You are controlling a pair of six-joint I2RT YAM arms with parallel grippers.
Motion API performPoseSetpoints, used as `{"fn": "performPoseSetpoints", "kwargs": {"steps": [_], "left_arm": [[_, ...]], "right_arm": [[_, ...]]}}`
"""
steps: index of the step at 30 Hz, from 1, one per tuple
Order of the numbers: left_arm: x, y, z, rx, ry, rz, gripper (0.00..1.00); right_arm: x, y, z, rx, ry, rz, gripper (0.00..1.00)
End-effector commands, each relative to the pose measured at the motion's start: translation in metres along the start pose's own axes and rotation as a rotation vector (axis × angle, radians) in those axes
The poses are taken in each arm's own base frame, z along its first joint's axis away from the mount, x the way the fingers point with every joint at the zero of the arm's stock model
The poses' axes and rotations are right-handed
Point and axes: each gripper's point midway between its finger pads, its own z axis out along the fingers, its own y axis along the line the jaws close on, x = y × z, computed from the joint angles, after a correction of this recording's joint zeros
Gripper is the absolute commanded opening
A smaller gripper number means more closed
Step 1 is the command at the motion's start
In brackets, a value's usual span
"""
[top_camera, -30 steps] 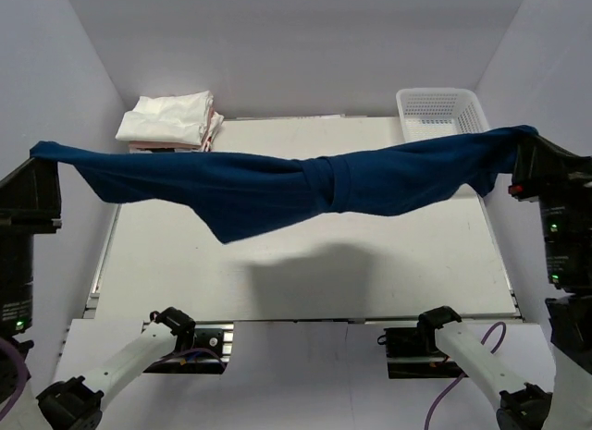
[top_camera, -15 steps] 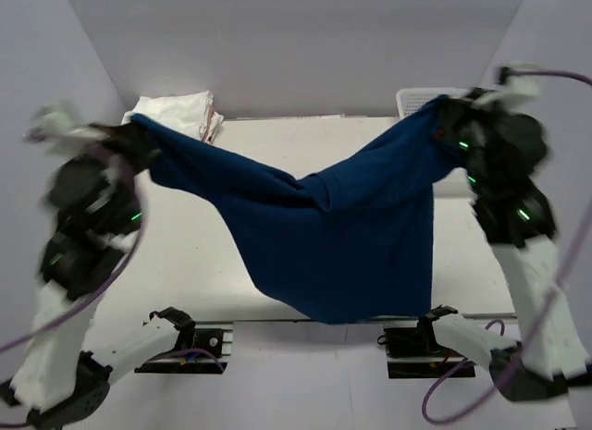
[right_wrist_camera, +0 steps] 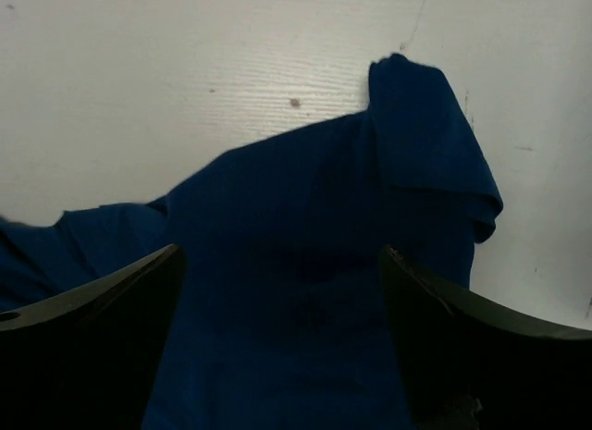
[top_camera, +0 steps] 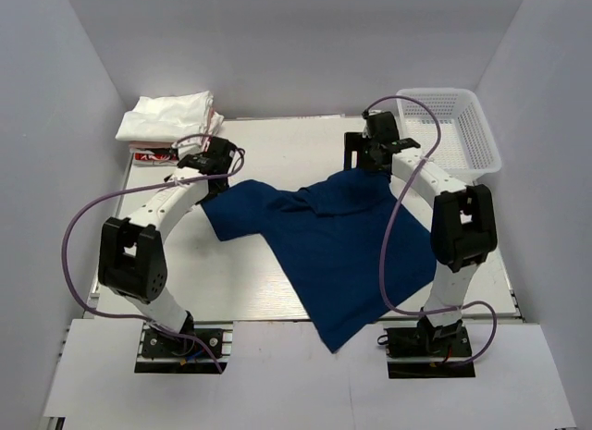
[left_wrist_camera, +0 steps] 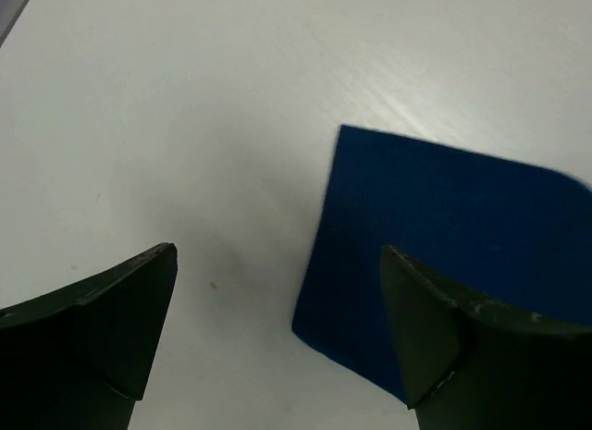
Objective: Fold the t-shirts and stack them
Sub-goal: Flatten out the tshirt
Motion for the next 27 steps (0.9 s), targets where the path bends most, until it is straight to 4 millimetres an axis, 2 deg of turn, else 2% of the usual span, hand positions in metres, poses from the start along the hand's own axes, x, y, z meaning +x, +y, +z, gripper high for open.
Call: {"fn": "performPoseSetpoints", "kwargs": {"steps": [1, 3, 4, 5, 6, 7, 8, 9, 11, 12, 13, 14, 15, 16, 18, 19, 20, 21, 22, 23, 26, 27], "left_arm": [[-0.048, -0.015, -0.038, 0.144, -0.1, -0.108, 1.0], [-0.046, -0.03, -0.041, 0.242, -0.089, -0.03, 1.0], [-0.052, -0.048, -0.045, 0.317, -0.118, -0.024, 1.0], [-0.042, -0.064, -0.048, 0.379, -0.098, 0.02, 1.0], [-0.04, -0.073, -0.048, 0.422, -0.096, 0.079, 1.0], [-0.039, -0.096, -0.056, 0.529, -0.077, 0.099, 1.0], [-0.027, -0.109, -0.044, 0.536, -0.038, 0.138, 1.0], [-0.022, -0.118, -0.039, 0.549, -0.021, 0.176, 1.0], [-0.022, -0.137, -0.033, 0.567, -0.002, 0.194, 1.0], [-0.005, -0.146, -0.016, 0.546, 0.048, 0.228, 1.0], [-0.007, -0.154, -0.014, 0.556, 0.048, 0.239, 1.0], [0.0, -0.157, -0.007, 0.541, 0.067, 0.254, 1.0], [0.008, -0.159, -0.001, 0.54, 0.089, 0.266, 1.0], [0.016, -0.162, 0.01, 0.544, 0.122, 0.269, 1.0], [0.03, -0.158, 0.026, 0.518, 0.149, 0.278, 1.0], [0.042, -0.149, 0.039, 0.477, 0.179, 0.267, 1.0], [0.048, -0.146, 0.041, 0.468, 0.192, 0.266, 1.0], [0.063, -0.137, 0.047, 0.445, 0.221, 0.286, 1.0], [0.074, -0.132, 0.049, 0.441, 0.251, 0.288, 1.0], [0.084, -0.126, 0.052, 0.424, 0.273, 0.281, 1.0], [0.135, -0.072, 0.056, 0.273, 0.434, 0.263, 1.0], [0.147, -0.053, 0.054, 0.219, 0.471, 0.272, 1.0]], "right_arm": [[-0.053, 0.026, -0.044, -0.107, -0.182, -0.018, 0.9], [-0.047, 0.033, -0.057, -0.14, -0.193, -0.027, 0.9], [-0.038, 0.036, -0.061, -0.147, -0.183, -0.026, 0.9], [-0.038, 0.037, -0.07, -0.152, -0.194, -0.025, 0.9], [-0.007, 0.043, -0.064, -0.18, -0.124, -0.021, 0.9], [-0.001, 0.042, -0.072, -0.178, -0.115, -0.012, 0.9], [0.01, 0.044, -0.073, -0.18, -0.095, 0.019, 0.9], [0.038, 0.038, -0.079, -0.171, -0.059, 0.028, 0.9], [0.057, 0.039, -0.084, -0.175, -0.039, 0.086, 0.9], [0.073, 0.036, -0.095, -0.187, -0.038, 0.095, 0.9], [0.096, 0.031, -0.094, -0.174, 0.001, 0.114, 0.9], [0.117, 0.025, -0.094, -0.154, 0.047, 0.119, 0.9], [0.117, 0.023, -0.104, -0.149, 0.025, 0.124, 0.9], [0.14, 0.011, -0.101, -0.103, 0.065, 0.126, 0.9], [0.154, 0.003, -0.099, -0.073, 0.092, 0.121, 0.9], [0.17, -0.003, -0.094, -0.038, 0.135, 0.133, 0.9], [0.178, -0.007, -0.093, -0.02, 0.164, 0.141, 0.9], [0.183, -0.008, -0.092, -0.016, 0.181, 0.145, 0.9], [0.196, -0.009, -0.082, -0.006, 0.219, 0.147, 0.9], [0.197, -0.009, -0.081, -0.006, 0.215, 0.155, 0.9], [0.199, -0.011, -0.064, 0.02, 0.226, 0.179, 0.9], [0.188, -0.009, -0.059, 0.017, 0.205, 0.181, 0.9]]}}
